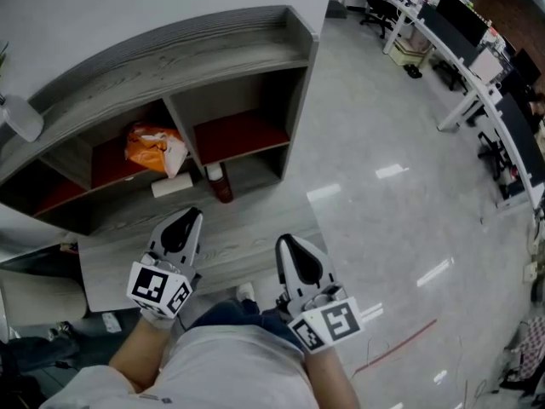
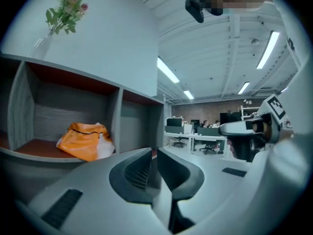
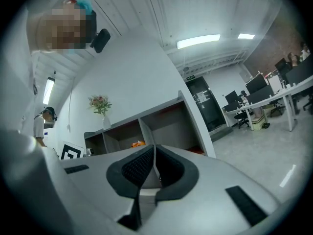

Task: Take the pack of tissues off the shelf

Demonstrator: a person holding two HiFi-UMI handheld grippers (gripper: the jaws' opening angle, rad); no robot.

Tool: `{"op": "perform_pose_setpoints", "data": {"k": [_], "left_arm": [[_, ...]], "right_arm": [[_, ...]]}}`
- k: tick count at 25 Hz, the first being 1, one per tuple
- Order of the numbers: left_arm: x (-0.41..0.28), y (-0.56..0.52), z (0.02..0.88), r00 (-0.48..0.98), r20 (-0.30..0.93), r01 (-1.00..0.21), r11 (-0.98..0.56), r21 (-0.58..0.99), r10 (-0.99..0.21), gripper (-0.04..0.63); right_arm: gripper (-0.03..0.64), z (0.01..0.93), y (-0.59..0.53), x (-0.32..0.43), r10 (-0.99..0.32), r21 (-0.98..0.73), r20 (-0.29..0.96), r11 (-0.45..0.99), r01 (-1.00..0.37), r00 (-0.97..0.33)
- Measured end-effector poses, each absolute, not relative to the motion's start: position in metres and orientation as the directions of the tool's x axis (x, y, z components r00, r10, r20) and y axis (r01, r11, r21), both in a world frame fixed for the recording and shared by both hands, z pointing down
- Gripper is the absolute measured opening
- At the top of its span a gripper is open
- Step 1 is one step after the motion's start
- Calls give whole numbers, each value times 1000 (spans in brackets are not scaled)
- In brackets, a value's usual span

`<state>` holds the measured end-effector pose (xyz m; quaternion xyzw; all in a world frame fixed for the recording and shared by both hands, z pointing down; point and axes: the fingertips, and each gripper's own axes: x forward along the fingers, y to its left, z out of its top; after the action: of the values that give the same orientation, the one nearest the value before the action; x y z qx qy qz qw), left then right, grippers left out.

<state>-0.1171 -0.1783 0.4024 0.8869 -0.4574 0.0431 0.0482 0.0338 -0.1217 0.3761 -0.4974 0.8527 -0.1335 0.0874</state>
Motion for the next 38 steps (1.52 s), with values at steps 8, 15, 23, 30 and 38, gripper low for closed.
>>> {"op": "perform_pose_setpoints", "data": {"k": [8,15,23,30,38], "left_arm": [[-173,-230,404,337,155,-936,-348,-47,-928,83],[-197,-268,411,168,190,-982,-181,-51,-967,141],[-206,-306,423,39,204,-998,-48,-38,-978,141],[-217,-311,423,-18,170,-1000,17,-4,-985,52],[-223,-291,422,-24,164,-1000,22,-18,-986,21]], "right_arm": [[25,379,-147,12,-830,-321,7,527,-787,-558],[25,383,-173,0,-737,-333,45,626,-705,-675],[25,381,-205,9,-662,-273,79,705,-654,-746],[25,388,-222,18,-641,-258,101,722,-642,-761],[25,393,-215,7,-609,-277,110,740,-612,-786]]}}
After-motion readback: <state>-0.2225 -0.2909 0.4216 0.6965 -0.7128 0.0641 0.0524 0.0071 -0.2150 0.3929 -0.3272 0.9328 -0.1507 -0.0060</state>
